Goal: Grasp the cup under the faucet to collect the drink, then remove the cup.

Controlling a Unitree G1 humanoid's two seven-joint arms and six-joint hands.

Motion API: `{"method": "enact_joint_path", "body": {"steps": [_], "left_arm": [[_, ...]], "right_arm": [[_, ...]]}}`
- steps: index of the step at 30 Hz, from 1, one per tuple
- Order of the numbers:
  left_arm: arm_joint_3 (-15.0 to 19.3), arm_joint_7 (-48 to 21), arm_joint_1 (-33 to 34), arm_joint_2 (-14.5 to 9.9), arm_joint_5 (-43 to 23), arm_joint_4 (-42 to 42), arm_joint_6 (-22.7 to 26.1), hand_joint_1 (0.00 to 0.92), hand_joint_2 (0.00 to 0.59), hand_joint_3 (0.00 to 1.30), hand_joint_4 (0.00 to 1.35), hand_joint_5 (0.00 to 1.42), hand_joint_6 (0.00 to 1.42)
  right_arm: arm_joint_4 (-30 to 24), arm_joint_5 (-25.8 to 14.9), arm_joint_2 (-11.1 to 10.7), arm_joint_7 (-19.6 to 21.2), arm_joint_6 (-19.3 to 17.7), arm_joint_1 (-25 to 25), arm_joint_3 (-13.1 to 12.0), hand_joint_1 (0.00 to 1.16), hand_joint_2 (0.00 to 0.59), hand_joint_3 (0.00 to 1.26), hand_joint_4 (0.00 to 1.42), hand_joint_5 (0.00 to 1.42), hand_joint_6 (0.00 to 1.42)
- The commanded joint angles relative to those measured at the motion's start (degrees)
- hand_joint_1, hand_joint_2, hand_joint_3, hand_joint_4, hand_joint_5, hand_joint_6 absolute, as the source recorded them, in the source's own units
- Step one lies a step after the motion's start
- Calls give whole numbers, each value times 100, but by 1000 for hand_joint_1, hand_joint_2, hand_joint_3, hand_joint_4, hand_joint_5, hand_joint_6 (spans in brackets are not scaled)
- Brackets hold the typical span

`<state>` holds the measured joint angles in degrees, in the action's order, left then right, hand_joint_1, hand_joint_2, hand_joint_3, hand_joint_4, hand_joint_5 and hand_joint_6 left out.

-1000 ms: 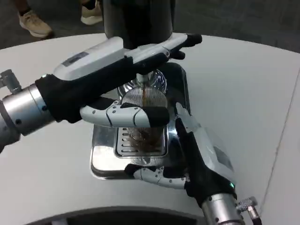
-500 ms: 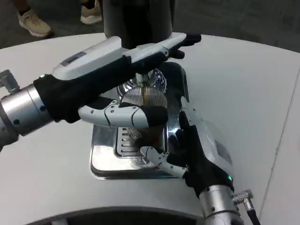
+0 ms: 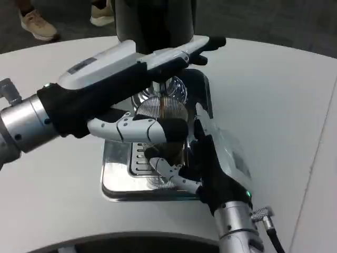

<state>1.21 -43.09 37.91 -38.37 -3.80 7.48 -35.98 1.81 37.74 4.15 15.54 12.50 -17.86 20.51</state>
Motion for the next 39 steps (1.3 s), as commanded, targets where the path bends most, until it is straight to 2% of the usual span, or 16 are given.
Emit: {"method": "enact_joint_path", "body": {"steps": [1,19,27,32,39], "left_arm": [[-83,-73,-128,-83,22,-80,-22,0,149,0,0,107,56],[-65,-68,-127,-95,15,-22,-35,0,153,0,0,107,56],[-38,-58,-121,-94,-15,32,-48,0,153,0,0,107,56],[110,-72,-164,55,-551,121,105,0,153,0,0,107,56],[526,108,-141,341,-1217,293,135,0,156,0,0,101,56]], "right_arm": [[76,-104,163,59,-9,-72,26,509,213,0,0,0,34],[604,-331,301,259,-22,-434,-85,540,213,0,0,0,32],[743,-403,296,312,-47,-518,-91,544,216,0,0,0,34],[887,-465,320,350,-81,-581,-145,550,215,0,0,0,34],[990,-497,325,392,-148,-635,-124,556,214,0,0,0,34]]}}
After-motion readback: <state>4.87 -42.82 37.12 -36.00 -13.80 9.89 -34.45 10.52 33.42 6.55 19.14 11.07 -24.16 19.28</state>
